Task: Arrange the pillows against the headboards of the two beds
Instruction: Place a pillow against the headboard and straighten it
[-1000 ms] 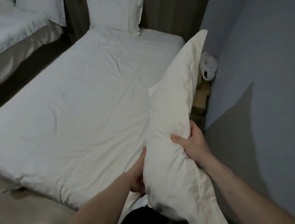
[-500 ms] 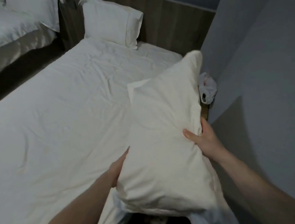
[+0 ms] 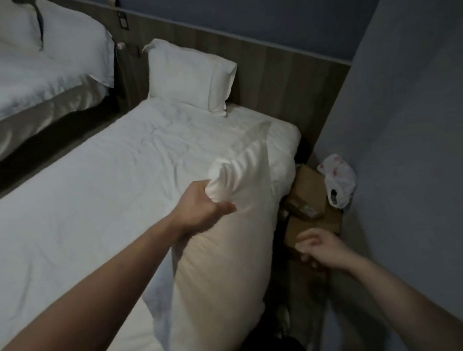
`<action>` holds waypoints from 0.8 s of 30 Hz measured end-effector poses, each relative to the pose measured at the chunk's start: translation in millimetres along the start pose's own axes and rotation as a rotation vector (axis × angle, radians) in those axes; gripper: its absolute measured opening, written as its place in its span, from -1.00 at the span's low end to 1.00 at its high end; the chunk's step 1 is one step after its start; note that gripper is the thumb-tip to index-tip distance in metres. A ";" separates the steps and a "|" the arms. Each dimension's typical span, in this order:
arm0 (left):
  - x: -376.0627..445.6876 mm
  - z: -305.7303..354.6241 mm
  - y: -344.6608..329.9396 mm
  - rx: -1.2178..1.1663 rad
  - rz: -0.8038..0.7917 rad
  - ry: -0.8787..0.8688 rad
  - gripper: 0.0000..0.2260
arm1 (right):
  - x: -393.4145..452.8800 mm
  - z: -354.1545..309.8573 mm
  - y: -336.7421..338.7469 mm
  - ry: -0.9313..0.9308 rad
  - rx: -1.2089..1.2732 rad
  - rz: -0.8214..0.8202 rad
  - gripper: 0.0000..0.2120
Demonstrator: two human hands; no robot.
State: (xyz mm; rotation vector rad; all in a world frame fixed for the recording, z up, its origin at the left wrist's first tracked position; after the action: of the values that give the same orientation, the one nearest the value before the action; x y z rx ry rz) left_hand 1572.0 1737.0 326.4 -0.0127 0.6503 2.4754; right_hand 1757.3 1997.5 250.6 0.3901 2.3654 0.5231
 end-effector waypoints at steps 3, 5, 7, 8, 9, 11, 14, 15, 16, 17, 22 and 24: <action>26.9 17.4 -9.2 0.185 -0.063 -0.104 -0.77 | 38.3 -67.9 53.0 0.248 0.065 0.142 -0.49; 48.4 32.7 -10.9 0.282 -0.075 -0.144 -0.77 | 63.1 -102.0 79.0 0.410 -0.079 0.146 -0.29; 71.9 52.7 -15.6 0.401 -0.067 -0.183 -0.72 | 92.7 -125.8 97.9 0.511 -0.231 0.113 -0.13; 85.9 63.5 -18.9 0.481 -0.047 -0.201 -0.69 | 109.5 -136.9 107.6 0.548 -0.292 0.091 -0.07; 98.1 74.7 -21.9 0.565 -0.027 -0.221 -0.66 | 125.8 -145.9 115.6 0.578 -0.348 0.074 -0.03; 121.2 97.6 -30.0 0.688 -0.006 -0.269 -0.66 | 160.5 -157.9 132.1 0.610 -0.469 0.029 0.07; 156.3 126.2 -42.8 0.775 0.007 -0.343 -0.69 | 209.6 -162.0 160.7 0.564 -0.604 -0.045 0.11; 168.1 133.7 -46.2 0.788 0.016 -0.367 -0.69 | 223.5 -162.8 171.4 0.537 -0.608 -0.083 0.01; 179.8 139.8 -48.9 0.791 0.023 -0.389 -0.69 | 234.9 -163.5 180.5 0.522 -0.595 -0.125 -0.18; 191.6 143.9 -50.9 0.794 0.030 -0.406 -0.68 | 245.4 -165.1 188.6 0.536 -0.575 -0.149 -0.41; 254.5 140.8 -48.5 0.869 0.090 -0.414 -0.57 | 290.1 -172.8 213.0 0.667 -0.487 -0.156 -0.66; 280.5 137.8 -39.7 0.877 0.090 -0.395 -0.57 | 306.2 -178.2 216.6 0.689 -0.464 -0.151 -0.68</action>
State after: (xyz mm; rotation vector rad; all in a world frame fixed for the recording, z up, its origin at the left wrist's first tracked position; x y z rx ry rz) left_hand 1377.0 1976.5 388.4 0.8204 1.4932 1.9788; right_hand 1444.2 2264.7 305.7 -0.2223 2.7560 1.2554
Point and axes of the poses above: each hand's wrist, its own x-axis towards the middle knuckle, its own y-axis out of the back of the hand, z = x × y, the point moved 5 cm from there along x, towards the middle knuckle, and after that the axes turned 6 degrees about x, right-handed, at the moved point
